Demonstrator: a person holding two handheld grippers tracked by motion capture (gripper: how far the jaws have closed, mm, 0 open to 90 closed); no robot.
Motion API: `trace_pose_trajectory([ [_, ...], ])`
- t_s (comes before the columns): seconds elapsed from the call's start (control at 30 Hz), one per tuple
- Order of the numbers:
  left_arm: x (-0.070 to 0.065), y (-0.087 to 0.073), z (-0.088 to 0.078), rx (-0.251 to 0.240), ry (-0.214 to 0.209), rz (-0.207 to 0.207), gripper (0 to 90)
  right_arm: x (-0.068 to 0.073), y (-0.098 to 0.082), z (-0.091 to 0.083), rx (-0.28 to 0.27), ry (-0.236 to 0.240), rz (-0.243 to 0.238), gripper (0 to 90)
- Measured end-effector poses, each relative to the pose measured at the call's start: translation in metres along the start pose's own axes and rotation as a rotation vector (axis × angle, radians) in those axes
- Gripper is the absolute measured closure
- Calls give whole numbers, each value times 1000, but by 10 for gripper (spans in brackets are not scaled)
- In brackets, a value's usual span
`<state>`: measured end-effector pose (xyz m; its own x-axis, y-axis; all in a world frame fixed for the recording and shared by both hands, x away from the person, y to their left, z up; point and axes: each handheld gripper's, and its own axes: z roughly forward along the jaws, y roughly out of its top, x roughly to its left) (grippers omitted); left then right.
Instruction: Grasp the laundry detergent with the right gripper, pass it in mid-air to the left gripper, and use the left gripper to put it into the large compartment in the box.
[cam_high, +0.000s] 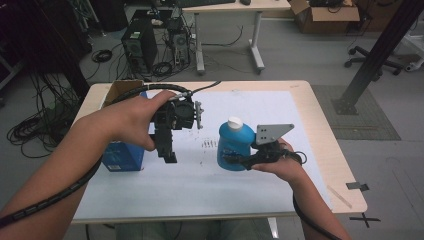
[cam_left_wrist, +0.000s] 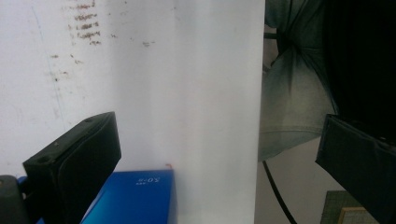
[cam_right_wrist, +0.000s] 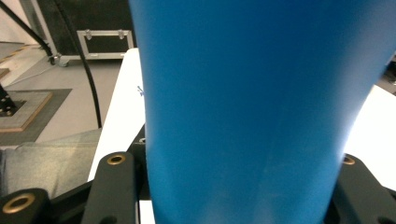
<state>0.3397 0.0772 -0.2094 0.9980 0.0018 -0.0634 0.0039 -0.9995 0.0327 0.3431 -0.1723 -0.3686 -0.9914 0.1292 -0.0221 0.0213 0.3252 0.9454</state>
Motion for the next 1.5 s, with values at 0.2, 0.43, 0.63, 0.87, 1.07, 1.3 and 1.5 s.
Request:
trace_pose_trajectory([
  [0.2, 0, 3, 0, -14, -2, 8, 1, 2, -3, 9, -9, 40, -3, 452],
  [0.43, 0, 7, 2, -7, -1, 18, 2, 6, -7, 24, -4, 91, -15, 452],
  [0.63, 0, 12, 4, -2, -2, 23, 1, 8, -10, 37, -5, 128, -24, 452],
  [0.87, -1, 17, 5, 2, 2, 32, 1, 10, -9, 51, -14, 158, -26, 452],
  [1.07, -1, 18, 7, 6, 6, 31, 2, 11, -8, 62, -21, 181, -27, 452],
  [1.3, 0, 18, 9, 9, 6, 24, 1, 13, -2, 76, -15, 201, -44, 452],
  [1.5, -1, 21, 12, 13, 4, 35, 2, 13, 0, 87, -15, 212, -44, 452],
])
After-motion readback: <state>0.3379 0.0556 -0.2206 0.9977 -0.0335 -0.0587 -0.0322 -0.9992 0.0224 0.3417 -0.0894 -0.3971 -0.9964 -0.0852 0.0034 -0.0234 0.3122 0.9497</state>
